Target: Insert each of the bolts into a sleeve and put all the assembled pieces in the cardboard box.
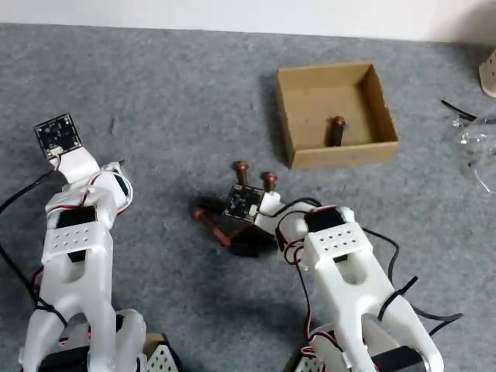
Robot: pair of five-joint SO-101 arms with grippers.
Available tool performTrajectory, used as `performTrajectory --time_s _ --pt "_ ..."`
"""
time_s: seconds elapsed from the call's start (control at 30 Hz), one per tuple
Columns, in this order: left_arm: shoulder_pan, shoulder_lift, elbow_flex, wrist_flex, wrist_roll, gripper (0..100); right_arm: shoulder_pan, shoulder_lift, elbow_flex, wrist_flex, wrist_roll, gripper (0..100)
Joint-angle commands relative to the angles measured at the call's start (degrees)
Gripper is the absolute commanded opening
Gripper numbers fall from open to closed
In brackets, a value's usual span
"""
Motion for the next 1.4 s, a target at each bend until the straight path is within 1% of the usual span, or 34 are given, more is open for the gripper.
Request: performTrajectory --time_s 0.0,0.07,0.2,0.27,0.67,0.8,1.0,1.07,1.23,1.37 --pt "0.75 -0.22 -0.22 -1.14 -1.05 17 -0.84 -1.19 1.1 -1.89 0.62 28.5" --pt "0.75 -0.22 -0.22 -1.14 -1.05 17 -1.01 -1.19 3.21 -4.0 0.62 28.5" --pt "0.75 -0.22 -0.22 -1.14 -1.05 17 -0.84 -1.19 10.15 -12.53 0.62 28.5" --pt "0.75 -0.22 -0.22 -1.14 -1.05 17 -0.92 -1.19 12.53 -14.99 0.26 28.5" --pt "0.75 -0.22 -0.13 -1.14 -1.05 17 -1.01 -0.57 14.37 -15.69 0.18 28.5" --pt "0.75 -0.22 -0.13 -1.14 -1.05 17 -0.84 5.76 12.44 -18.95 0.18 28.5" --pt "0.75 -0.22 -0.13 -1.14 -1.05 17 -0.48 17.63 6.9 -18.68 0.09 28.3" --pt "0.75 -0.22 -0.13 -1.14 -1.05 17 -0.48 18.07 5.85 -18.68 0.09 25.1" --pt "0.75 -0.22 -0.13 -1.14 -1.05 17 -0.48 17.89 5.49 -18.68 0.09 12.0" --pt "0.75 -0.22 -0.13 -1.14 -1.05 17 -0.48 17.89 5.49 -18.68 0.09 10.4"
